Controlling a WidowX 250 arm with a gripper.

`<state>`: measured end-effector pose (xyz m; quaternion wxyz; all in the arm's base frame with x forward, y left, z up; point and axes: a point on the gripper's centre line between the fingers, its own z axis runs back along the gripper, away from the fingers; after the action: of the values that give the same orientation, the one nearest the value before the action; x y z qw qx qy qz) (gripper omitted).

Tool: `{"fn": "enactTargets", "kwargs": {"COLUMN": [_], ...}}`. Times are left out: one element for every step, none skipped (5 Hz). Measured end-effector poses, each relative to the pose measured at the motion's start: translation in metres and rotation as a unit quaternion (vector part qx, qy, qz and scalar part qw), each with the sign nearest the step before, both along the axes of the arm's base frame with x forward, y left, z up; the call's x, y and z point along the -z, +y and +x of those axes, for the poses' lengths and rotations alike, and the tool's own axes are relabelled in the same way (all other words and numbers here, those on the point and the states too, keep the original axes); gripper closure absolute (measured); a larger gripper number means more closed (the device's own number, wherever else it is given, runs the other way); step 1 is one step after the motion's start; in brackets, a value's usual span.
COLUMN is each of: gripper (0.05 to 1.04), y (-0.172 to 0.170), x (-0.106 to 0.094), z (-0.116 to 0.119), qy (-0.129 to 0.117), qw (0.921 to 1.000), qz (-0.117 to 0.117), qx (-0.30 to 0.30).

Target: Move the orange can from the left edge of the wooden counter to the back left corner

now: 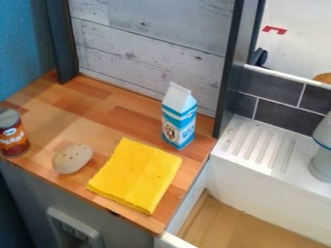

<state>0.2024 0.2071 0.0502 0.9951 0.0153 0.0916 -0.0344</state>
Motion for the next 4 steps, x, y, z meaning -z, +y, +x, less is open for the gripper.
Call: {"fn": "enactTargets", "kwargs": {"gripper": [0.083, 0.083, 0.083, 0.083], "y": [0.008, 0.014, 0.004, -0.005], "x": [0.001, 0.007, 0.012, 0.001], "z": [0.017, 0.034, 0.058, 0.086], "qy": [-0.018, -0.023, -0.023, -0.056], "qw": [0.9998, 0.9996, 0.999, 0.9968], "qz": [-0.002, -0.015, -0.038, -0.056], "qx": [0.0, -0.008, 0.0, 0.001]}}
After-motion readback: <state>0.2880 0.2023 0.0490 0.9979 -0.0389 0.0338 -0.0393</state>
